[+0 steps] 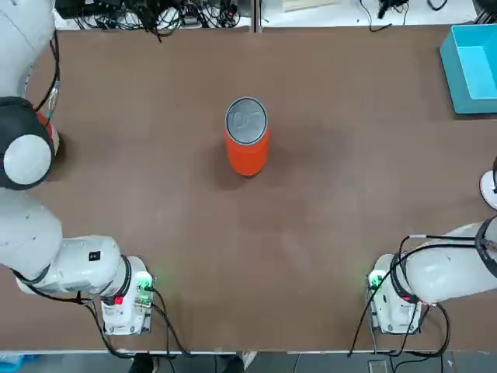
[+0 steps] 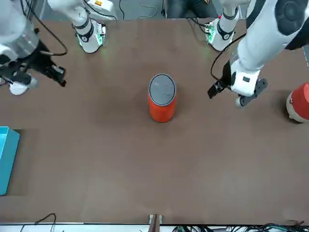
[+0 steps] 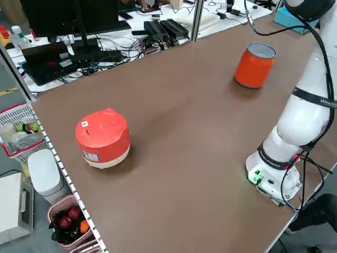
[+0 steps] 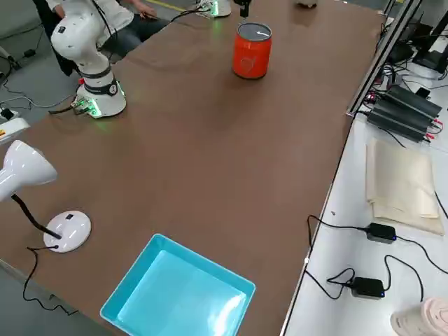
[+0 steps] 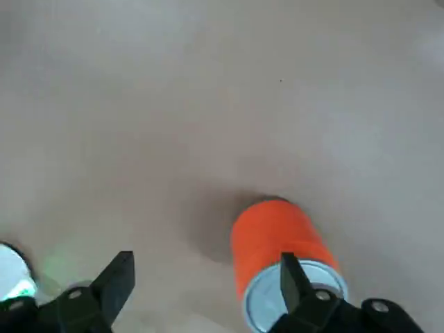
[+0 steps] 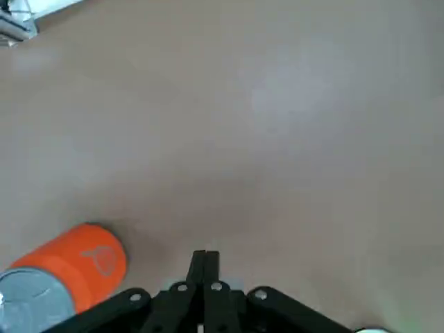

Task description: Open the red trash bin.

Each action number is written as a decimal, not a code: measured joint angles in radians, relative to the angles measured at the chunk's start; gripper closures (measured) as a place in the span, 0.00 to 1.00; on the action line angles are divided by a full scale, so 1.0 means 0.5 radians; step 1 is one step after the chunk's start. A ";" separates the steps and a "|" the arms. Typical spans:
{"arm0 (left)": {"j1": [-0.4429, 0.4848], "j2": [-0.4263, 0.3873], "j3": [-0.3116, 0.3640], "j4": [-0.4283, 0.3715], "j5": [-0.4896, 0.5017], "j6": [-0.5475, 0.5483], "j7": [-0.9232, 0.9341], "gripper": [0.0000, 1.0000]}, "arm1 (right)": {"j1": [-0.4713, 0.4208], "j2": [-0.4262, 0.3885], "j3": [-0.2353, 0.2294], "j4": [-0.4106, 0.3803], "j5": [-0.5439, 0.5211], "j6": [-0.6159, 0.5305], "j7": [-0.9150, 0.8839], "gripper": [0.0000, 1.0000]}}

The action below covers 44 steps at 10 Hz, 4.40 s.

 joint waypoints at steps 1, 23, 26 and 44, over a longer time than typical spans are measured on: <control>-0.037 0.037 -0.001 0.000 0.000 0.019 -0.178 0.19 | 0.104 0.001 0.001 -0.005 0.000 0.001 0.118 0.99; -0.536 0.094 -0.008 -0.882 0.046 1.014 -2.133 0.99 | 0.942 0.321 -0.001 -0.368 0.070 0.759 0.864 0.99; -0.536 0.088 -0.008 -0.891 0.054 1.015 -2.143 0.99 | 1.058 0.359 -0.001 -0.481 0.071 0.973 0.952 0.99; -0.537 0.086 -0.008 -0.895 0.057 1.023 -2.183 0.99 | 1.153 0.645 -0.007 -0.539 0.071 1.406 1.060 0.99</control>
